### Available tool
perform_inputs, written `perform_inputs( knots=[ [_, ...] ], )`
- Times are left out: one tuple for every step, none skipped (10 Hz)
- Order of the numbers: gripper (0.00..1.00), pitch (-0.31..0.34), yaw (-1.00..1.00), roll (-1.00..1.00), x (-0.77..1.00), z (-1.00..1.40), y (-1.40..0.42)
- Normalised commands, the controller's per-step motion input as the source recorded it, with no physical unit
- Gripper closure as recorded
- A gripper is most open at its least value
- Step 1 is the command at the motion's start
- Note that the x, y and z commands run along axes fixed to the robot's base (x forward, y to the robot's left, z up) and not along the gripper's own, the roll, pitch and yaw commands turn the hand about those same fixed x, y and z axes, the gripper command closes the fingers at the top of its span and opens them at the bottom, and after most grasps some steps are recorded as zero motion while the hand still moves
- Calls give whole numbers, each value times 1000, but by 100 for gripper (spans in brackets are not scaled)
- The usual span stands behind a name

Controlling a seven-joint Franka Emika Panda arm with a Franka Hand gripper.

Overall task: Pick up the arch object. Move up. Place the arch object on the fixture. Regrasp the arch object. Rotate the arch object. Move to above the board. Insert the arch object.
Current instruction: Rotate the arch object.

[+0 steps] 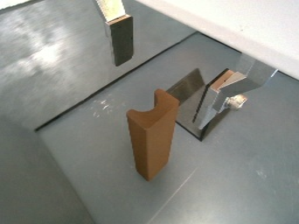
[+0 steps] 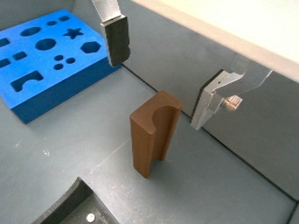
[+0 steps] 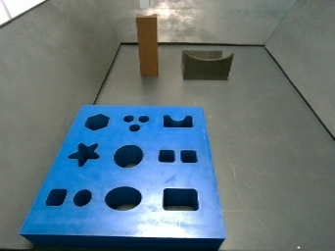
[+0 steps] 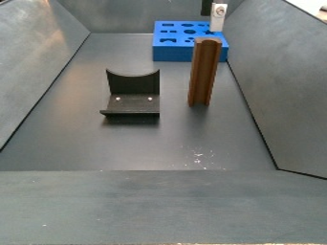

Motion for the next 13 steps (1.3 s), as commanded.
perform_inputs(
  knots=[
    [0,11,1000,-17,3,-17,4],
    [0,11,1000,-16,7,-5,-4],
    [0,12,1000,-16,8,-4,-4],
    [0,12,1000,-17,9,-4,-4],
    [0,13,1000,-18,9,-3,-4],
    [0,14,1000,-20,10,-3,-4],
    [0,14,1000,-20,10,-3,-4],
    [0,15,1000,-22,10,-2,-3],
    [0,16,1000,-23,10,-2,-3],
    [0,18,1000,-26,11,-2,-3],
    [0,18,1000,-27,11,-2,-3],
    [0,20,1000,-30,11,-2,-3],
    [0,22,1000,-32,11,-1,-3]
  ],
)
